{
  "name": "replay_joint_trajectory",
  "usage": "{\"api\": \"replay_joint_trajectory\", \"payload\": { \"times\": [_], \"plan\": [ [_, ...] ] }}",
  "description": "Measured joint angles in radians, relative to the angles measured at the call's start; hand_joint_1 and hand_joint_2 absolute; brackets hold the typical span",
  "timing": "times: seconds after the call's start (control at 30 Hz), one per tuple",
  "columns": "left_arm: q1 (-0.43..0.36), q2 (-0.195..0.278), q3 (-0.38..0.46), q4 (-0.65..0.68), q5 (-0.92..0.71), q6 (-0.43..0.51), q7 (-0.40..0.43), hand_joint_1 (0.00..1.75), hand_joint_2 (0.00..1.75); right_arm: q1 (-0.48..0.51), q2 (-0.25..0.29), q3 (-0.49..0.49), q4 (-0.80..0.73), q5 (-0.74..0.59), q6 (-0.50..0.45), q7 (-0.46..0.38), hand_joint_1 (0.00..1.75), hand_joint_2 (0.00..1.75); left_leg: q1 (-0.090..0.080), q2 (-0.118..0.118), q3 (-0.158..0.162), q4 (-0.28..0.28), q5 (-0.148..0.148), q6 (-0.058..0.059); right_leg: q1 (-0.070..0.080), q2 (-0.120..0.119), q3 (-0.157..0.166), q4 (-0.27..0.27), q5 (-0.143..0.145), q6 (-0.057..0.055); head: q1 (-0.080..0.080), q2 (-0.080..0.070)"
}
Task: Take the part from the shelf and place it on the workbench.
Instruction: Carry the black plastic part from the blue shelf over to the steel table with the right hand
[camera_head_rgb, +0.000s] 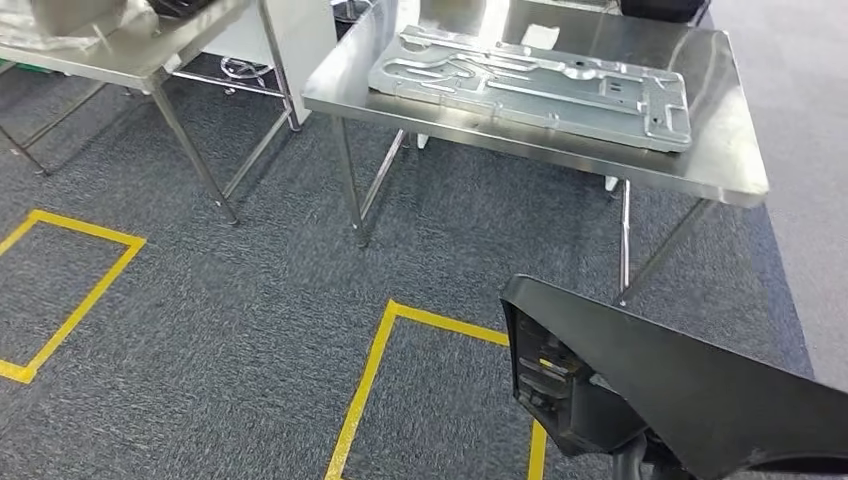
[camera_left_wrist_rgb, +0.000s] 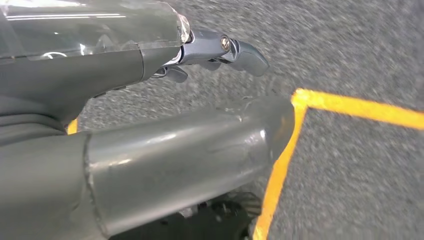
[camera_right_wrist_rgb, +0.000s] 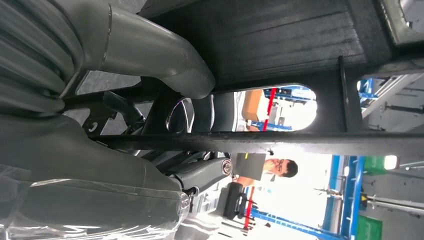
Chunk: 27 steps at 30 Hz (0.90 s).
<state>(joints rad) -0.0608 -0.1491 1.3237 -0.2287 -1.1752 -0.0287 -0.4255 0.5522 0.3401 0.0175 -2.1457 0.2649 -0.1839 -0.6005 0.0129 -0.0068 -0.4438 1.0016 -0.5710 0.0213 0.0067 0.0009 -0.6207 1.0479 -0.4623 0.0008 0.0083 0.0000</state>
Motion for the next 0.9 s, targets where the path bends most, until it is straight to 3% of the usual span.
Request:
{"api": "replay_joint_trajectory", "payload": {
  "times": [0.1,0.17,0.27,0.3,0.33,0.37,0.43,0.5,0.63,0.7,0.8,0.83,0.87,0.9],
  "plan": [
    [-0.003,-0.001,0.0,0.0,0.0,-0.001,0.0,0.0,0.0,0.001,-0.001,0.0,-0.001,0.004,-0.007,0.004,1.75,1.75,-0.001,0.003,0.023,0.008,-0.001,-0.018,0.001,0.003,0.027,-0.026,-0.005,-0.017,0.0,0.0],
    [-0.006,0.0,0.0,0.0,-0.002,-0.002,0.001,0.0,0.0,-0.003,-0.001,0.0,-0.001,0.022,-0.035,0.022,1.75,1.75,-0.001,0.003,0.012,0.067,-0.008,-0.025,-0.007,0.003,0.059,-0.04,-0.009,-0.025,-0.003,0.0],
    [-0.011,0.003,0.0,0.0,-0.011,-0.005,0.002,0.0,0.0,-0.02,-0.003,-0.007,0.001,0.067,-0.129,0.062,1.75,1.75,0.002,0.003,-0.101,0.237,-0.077,-0.037,-0.01,0.002,0.085,-0.045,-0.028,-0.032,-0.012,0.0],
    [-0.01,0.004,0.0,0.0,-0.015,-0.006,0.002,0.0,0.0,-0.028,-0.005,-0.013,0.001,0.079,-0.163,0.071,1.75,1.75,0.002,0.003,-0.138,0.272,-0.099,-0.041,-0.01,0.004,0.091,-0.045,-0.035,-0.032,-0.012,0.0],
    [-0.008,0.006,-0.001,0.0,-0.018,-0.007,0.002,0.0,0.0,-0.036,-0.008,-0.02,0.001,0.088,-0.192,0.077,1.75,1.75,0.003,0.003,-0.161,0.276,-0.101,-0.043,-0.01,0.006,0.1,-0.045,-0.043,-0.03,-0.014,0.0],
    [-0.006,0.008,-0.001,0.0,-0.022,-0.008,0.002,0.0,0.0,-0.046,-0.012,-0.028,0.001,0.093,-0.216,0.082,1.75,1.75,0.004,0.003,-0.17,0.25,-0.078,-0.043,-0.011,0.008,0.112,-0.044,-0.052,-0.028,-0.014,0.0],
    [-0.004,0.012,-0.001,0.0,-0.026,-0.01,0.002,0.0,0.0,-0.07,-0.02,-0.043,0.001,0.1,-0.256,0.091,1.75,1.75,0.006,0.005,-0.158,0.141,0.024,-0.042,-0.013,0.01,0.136,-0.044,-0.072,-0.019,-0.015,0.0],
    [-0.004,0.014,-0.002,0.0,-0.032,-0.011,0.003,0.0,0.0,-0.093,-0.031,-0.057,0.0,0.114,-0.298,0.108,1.75,1.75,0.004,0.009,-0.151,0.066,0.082,-0.033,-0.011,0.011,0.15,-0.041,-0.09,-0.007,-0.016,0.0],
    [-0.005,0.014,-0.01,0.0,-0.058,-0.017,0.008,0.0,0.0,-0.171,-0.094,-0.11,0.008,0.299,-0.452,0.241,1.75,1.75,0.004,0.009,-0.14,0.051,0.084,0.0,-0.01,0.011,0.159,-0.017,-0.102,0.023,-0.011,0.0],
    [-0.009,0.015,-0.02,0.0,-0.073,-0.021,0.009,0.0,0.0,-0.245,-0.15,-0.172,0.03,0.441,-0.494,0.324,1.75,1.75,0.005,0.009,-0.124,0.046,0.08,0.009,-0.013,0.008,0.123,0.053,-0.128,0.034,-0.007,0.0],
    [-0.017,0.018,-0.034,0.0,-0.091,-0.026,0.009,0.0,0.0,-0.361,-0.241,-0.274,0.093,0.679,-0.504,0.421,1.75,1.75,0.004,0.009,-0.112,0.044,0.068,0.016,-0.016,0.004,-0.001,0.22,-0.188,0.046,-0.003,0.0],
    [-0.018,0.019,-0.037,0.0,-0.094,-0.027,0.009,0.0,0.0,-0.387,-0.265,-0.295,0.115,0.746,-0.502,0.445,1.75,1.75,0.004,0.008,-0.105,0.043,0.062,0.017,-0.017,0.004,-0.03,0.237,-0.185,0.046,-0.003,0.0],
    [-0.017,0.02,-0.041,0.0,-0.096,-0.028,0.009,0.0,0.0,-0.407,-0.286,-0.308,0.134,0.81,-0.497,0.464,1.75,1.75,0.004,0.006,-0.095,0.043,0.055,0.016,-0.017,0.004,-0.042,0.222,-0.162,0.043,-0.003,0.0],
    [-0.016,0.021,-0.045,0.0,-0.097,-0.029,0.01,0.0,0.0,-0.427,-0.306,-0.316,0.154,0.886,-0.486,0.484,1.75,1.75,0.004,0.004,-0.084,0.042,0.047,0.014,-0.017,0.004,-0.04,0.175,-0.118,0.039,-0.002,0.0]
  ]
}}
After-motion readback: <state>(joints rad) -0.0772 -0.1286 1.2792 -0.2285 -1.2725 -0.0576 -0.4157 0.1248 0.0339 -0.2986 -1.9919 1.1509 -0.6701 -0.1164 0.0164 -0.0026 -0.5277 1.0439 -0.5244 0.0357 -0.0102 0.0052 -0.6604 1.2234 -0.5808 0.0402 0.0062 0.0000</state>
